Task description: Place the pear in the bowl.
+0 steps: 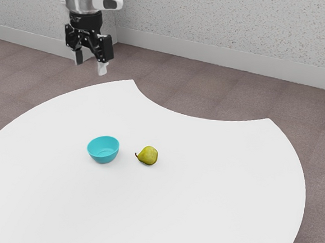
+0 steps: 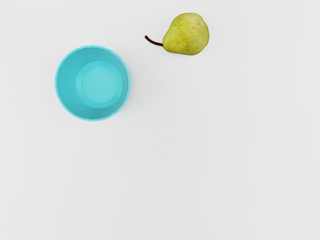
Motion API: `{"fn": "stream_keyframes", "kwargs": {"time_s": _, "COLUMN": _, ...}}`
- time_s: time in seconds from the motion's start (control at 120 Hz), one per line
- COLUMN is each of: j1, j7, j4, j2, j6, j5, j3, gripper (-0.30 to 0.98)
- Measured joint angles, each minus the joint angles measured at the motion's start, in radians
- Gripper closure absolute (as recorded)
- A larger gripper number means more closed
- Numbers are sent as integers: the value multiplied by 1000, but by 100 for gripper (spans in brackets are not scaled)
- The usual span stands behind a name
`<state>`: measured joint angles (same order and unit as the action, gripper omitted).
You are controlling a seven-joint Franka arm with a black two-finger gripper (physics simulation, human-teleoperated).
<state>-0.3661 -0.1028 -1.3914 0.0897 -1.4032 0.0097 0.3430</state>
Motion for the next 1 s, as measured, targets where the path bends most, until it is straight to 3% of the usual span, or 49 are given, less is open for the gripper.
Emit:
{"fn": "stream_keyframes", "kwargs": {"time_s": 0.133, "j1": 3, "j7": 1, "j4": -40, "j2": -2, "j6": -33, "j5": 2, "j3": -4, "gripper": 0}}
{"fn": "stream_keyframes", "kwargs": {"time_s": 0.4, "j1": -12, "j7": -5, "j4": -333, "j2": 64, "j6": -214, "j5": -54, "j3": -25, "gripper": 0}}
{"fn": "stream_keyframes", "kwargs": {"time_s": 0.567, "j1": -21, "j7": -99, "j4": -361, "j2": 55, "j6": -247, "j5": -15, "j3": -74, "gripper": 0}}
{"fn": "stream_keyframes", "kwargs": {"time_s": 0.692, "j1": -30, "j7": -283, "j4": -353, "j2": 43, "j6": -240, "j5": 34, "j3": -100, "gripper": 0}}
{"fn": "stream_keyframes", "kwargs": {"time_s": 0.833, "j1": -39, "j7": -570, "j4": -360, "j2": 44, "j6": -321, "j5": 47, "j3": -109, "gripper": 0}}
{"fn": "stream_keyframes", "kwargs": {"time_s": 1.0, "j1": -40, "j7": -863, "j4": -362, "j2": 98, "j6": -418, "j5": -70, "j3": -132, "gripper": 0}}
